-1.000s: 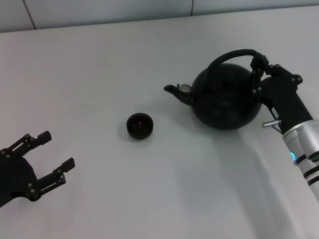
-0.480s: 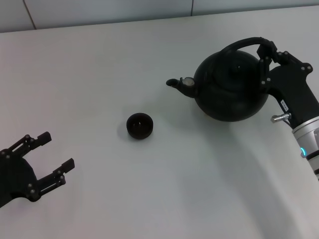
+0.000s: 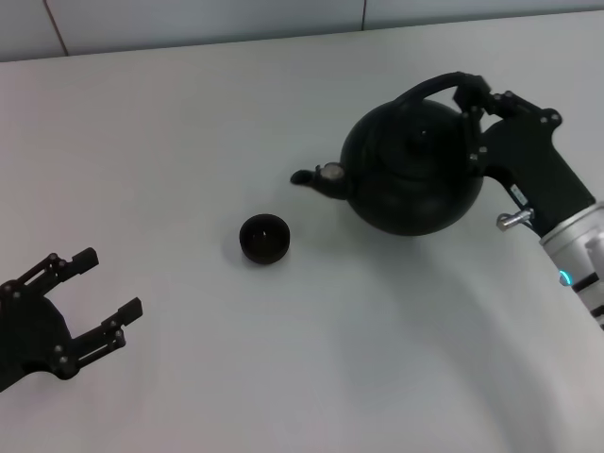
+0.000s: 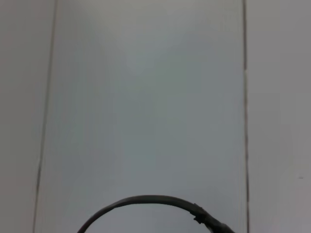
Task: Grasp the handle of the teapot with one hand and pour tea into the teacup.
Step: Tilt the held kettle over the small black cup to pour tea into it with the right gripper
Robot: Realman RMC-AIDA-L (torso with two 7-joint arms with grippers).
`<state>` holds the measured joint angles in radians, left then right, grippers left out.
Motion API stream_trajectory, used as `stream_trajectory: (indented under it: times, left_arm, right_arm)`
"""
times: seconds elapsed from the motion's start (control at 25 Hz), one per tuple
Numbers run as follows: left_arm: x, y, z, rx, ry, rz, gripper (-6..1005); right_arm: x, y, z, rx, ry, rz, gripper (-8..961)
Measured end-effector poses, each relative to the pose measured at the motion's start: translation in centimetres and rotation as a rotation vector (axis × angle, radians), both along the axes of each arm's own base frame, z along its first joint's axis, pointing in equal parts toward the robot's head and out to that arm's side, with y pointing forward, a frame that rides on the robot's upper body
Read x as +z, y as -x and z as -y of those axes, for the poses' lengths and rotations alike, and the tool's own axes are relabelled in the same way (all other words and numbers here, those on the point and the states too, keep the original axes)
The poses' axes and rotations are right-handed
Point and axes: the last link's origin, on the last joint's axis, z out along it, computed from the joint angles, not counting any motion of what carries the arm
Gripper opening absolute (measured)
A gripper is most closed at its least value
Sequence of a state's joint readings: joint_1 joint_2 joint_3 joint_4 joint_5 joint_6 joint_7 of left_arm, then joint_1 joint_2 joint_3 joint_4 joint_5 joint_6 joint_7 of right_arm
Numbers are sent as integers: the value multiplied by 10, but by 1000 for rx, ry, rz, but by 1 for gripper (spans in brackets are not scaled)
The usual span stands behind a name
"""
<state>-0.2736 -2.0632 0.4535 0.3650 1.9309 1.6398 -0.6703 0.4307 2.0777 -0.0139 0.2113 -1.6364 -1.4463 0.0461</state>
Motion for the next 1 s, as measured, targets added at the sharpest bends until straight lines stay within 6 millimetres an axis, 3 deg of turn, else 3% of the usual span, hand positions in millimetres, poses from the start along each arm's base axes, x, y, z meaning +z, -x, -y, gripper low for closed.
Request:
stream_trajectory:
  times: [0.32,1.0]
  left_arm:
    - [0,-1,-1,0,-5,4,799]
    - [0,-2,-2,-3,-5,4,799]
  right_arm:
    - [-1,6,-15,48,51,49,89]
    - [-1,15,-28,117,77,142,88]
